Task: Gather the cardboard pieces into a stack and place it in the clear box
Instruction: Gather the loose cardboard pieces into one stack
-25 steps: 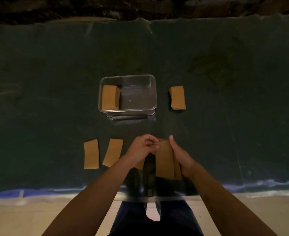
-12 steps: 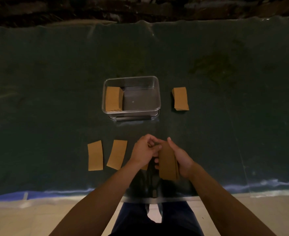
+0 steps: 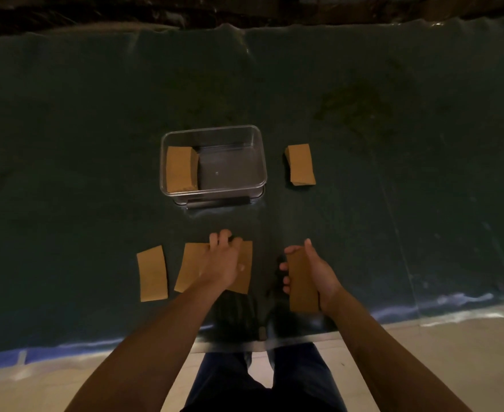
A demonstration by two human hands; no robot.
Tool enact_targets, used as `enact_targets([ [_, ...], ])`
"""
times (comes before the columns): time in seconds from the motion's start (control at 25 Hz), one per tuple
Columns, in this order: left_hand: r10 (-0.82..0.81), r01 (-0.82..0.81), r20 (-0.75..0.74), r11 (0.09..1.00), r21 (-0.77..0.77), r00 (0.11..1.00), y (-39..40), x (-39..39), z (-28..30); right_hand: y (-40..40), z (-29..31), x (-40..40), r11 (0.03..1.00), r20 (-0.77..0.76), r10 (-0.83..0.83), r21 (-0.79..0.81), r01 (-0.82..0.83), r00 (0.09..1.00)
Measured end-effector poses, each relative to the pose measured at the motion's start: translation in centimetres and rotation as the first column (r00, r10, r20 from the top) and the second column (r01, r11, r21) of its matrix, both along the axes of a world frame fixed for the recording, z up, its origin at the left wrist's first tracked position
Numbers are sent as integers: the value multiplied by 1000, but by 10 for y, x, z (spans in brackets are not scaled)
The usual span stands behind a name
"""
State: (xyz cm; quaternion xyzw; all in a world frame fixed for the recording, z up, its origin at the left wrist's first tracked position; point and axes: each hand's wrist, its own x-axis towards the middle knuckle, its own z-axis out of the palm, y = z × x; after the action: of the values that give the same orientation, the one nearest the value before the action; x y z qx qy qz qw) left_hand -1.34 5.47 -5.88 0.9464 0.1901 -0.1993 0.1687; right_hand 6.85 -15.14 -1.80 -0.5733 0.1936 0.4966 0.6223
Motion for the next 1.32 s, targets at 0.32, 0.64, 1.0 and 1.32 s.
enact_targets([
  [0.32, 222, -172, 76, 896, -409, 972, 9, -4, 24, 20, 3, -3, 999, 36, 11, -42, -9, 999],
  [0.64, 347, -309, -37, 773, -554, 937, 68, -30, 31, 65, 16, -8, 983, 132, 174, -82, -164, 976],
  [1.0, 141, -155, -89, 971, -180, 986, 92, -42, 10, 74, 13, -21, 981, 134, 183, -96, -171, 974],
  [1.32, 183, -179, 30, 978, -103, 983, 87, -44, 17, 70, 7, -28, 987, 122, 131, -111, -117, 984],
])
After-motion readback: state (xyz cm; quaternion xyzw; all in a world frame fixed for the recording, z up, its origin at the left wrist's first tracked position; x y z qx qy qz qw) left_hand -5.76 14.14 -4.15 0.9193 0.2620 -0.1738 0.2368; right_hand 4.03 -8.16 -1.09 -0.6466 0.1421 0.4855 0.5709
